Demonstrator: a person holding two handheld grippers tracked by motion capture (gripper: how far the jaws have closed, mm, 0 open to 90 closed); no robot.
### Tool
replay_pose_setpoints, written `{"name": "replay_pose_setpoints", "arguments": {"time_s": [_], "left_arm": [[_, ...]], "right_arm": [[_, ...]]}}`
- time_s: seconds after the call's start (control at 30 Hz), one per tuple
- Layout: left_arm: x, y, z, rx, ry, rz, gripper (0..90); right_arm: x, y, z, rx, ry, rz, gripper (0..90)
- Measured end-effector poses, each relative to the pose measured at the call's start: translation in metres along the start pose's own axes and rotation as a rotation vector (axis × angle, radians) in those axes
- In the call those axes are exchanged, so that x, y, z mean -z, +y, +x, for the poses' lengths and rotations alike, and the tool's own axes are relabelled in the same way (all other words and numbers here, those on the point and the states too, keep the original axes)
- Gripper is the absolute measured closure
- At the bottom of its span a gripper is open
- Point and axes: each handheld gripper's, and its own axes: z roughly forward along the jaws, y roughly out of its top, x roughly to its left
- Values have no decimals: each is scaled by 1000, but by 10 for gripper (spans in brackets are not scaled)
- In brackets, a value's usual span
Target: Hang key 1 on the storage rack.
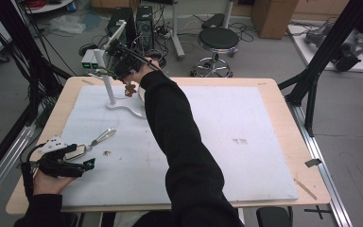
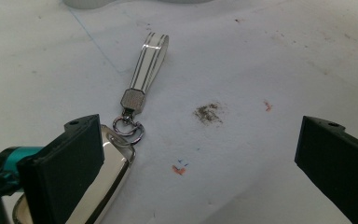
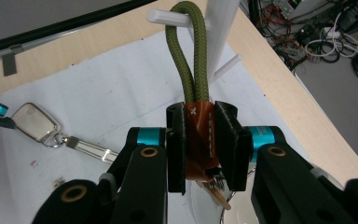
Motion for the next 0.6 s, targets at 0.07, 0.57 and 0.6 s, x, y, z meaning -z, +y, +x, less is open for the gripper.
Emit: {"name": "replay_pose_setpoints", "arguments": {"time_s": [0.07, 0.57, 0.6], "left_arm": [[0, 0, 0, 3, 1, -3, 17], [-1, -1, 2, 7, 5, 1, 17], [-1, -1, 2, 6, 5, 2, 17]], "right_arm": [[-3, 0, -2, -1, -3, 7, 747], [-31, -2, -2, -10, -53, 74, 738], [-30, -3, -2, -14, -53, 71, 733]]}}
